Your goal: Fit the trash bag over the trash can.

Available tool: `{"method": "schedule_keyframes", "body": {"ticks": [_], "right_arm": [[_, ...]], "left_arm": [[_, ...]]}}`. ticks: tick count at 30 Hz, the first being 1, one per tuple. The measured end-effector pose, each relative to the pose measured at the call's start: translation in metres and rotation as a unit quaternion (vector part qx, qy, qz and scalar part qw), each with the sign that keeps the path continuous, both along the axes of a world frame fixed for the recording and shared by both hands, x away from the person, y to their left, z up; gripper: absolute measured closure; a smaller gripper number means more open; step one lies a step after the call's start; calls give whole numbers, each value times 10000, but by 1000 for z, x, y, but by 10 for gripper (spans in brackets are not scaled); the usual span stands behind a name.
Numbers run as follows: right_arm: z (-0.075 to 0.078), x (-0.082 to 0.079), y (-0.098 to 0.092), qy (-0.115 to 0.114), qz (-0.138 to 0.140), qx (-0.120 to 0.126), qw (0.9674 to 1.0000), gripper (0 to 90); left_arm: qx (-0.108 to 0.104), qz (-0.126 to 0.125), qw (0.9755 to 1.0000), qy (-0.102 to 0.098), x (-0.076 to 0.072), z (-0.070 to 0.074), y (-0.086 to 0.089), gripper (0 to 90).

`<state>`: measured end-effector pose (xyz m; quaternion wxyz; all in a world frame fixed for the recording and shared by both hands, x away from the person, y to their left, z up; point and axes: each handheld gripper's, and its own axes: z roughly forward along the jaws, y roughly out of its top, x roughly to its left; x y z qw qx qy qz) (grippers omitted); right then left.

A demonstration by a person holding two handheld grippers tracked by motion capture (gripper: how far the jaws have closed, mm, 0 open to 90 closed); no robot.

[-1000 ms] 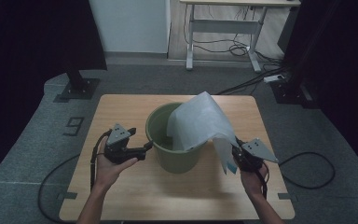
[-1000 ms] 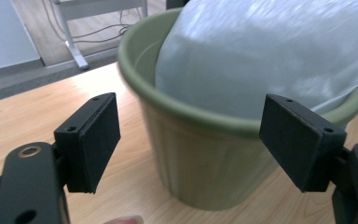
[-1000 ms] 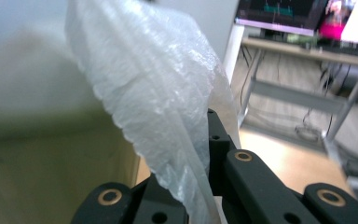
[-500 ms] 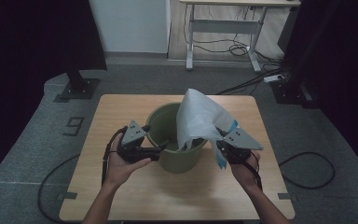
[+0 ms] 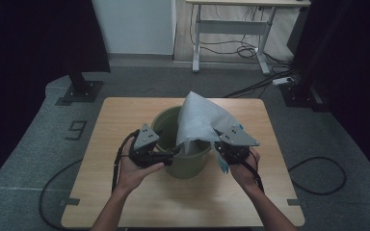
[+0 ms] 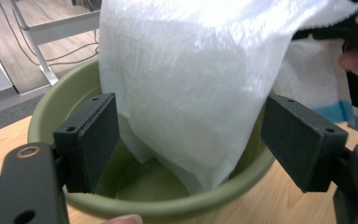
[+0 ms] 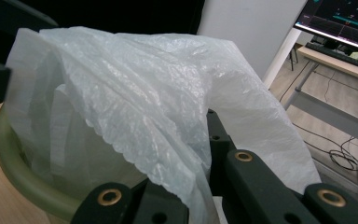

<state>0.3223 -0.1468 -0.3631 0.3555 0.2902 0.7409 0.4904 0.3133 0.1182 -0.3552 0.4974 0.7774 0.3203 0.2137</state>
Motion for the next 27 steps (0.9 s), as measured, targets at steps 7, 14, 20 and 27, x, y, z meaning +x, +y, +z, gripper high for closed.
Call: {"method": "schedule_keyframes", "body": {"ticks": [7,14,20,27], "right_arm": [[-1,2,2,99,74,41,9999,878],[-3,-4,-2,92,186,225,9995,734],[-7,-14,-10,1,268,397,9988,549],[-12,-36,-24,-69,651,793,9947,382]], "left_arm": [[37,77,9999,-127,8,-3,-7,413],[-144,-127,9998,-18,15,-6,-8,782],[-197,-176,9996,-72,17,-6,-6,898],[-515,236,9984,60,28,-2,22,900]]}}
